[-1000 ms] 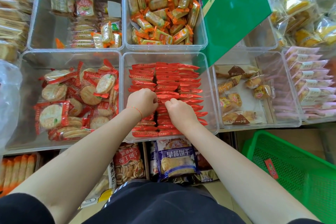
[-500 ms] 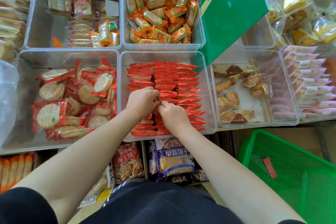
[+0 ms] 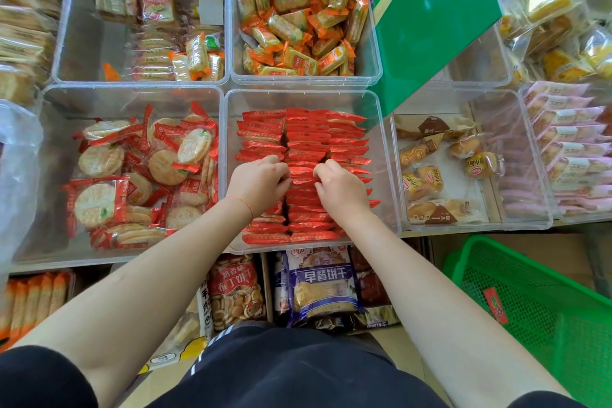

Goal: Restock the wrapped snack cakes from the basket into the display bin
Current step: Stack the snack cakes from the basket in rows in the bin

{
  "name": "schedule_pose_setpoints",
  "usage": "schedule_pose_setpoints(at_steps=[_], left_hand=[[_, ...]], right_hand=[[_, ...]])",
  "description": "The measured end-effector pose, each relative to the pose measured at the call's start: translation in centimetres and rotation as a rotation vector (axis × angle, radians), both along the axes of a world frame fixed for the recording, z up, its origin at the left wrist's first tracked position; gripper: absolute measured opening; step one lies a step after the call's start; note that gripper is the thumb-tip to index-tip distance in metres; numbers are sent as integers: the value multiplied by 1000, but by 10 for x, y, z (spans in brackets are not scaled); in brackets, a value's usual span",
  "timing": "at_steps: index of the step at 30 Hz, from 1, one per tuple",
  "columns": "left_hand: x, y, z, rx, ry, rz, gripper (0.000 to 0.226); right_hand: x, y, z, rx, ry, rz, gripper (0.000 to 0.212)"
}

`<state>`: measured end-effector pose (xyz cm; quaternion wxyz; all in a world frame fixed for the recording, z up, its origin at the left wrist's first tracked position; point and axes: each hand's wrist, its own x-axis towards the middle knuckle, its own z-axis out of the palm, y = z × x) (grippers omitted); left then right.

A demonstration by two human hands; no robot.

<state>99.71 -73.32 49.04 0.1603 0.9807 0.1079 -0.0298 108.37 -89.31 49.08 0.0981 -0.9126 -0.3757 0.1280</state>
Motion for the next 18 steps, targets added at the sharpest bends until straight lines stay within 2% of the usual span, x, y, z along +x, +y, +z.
schedule_pose_setpoints(at_steps=[4,9,12,14,16,18], left_hand=[[3,-2,2,16,42,-51,24],[7,-3,-1,109,78,-1,31],[9,-1,-1,49,73,45,29],[14,2,2,-19,50,121,24],[20,4,4,-52,24,205,19],[25,7,3,-74,55,242,17]], right_hand=[[-3,6,-2,16,-18,54,11],[0,3,-4,4,-45,68,10],[7,-1,-2,8,-64,33,24],[13,-2,2,80,-115,-38,31],[19,0,7,114,-114,-52,24],[21,8,9,70,-44,23,18]])
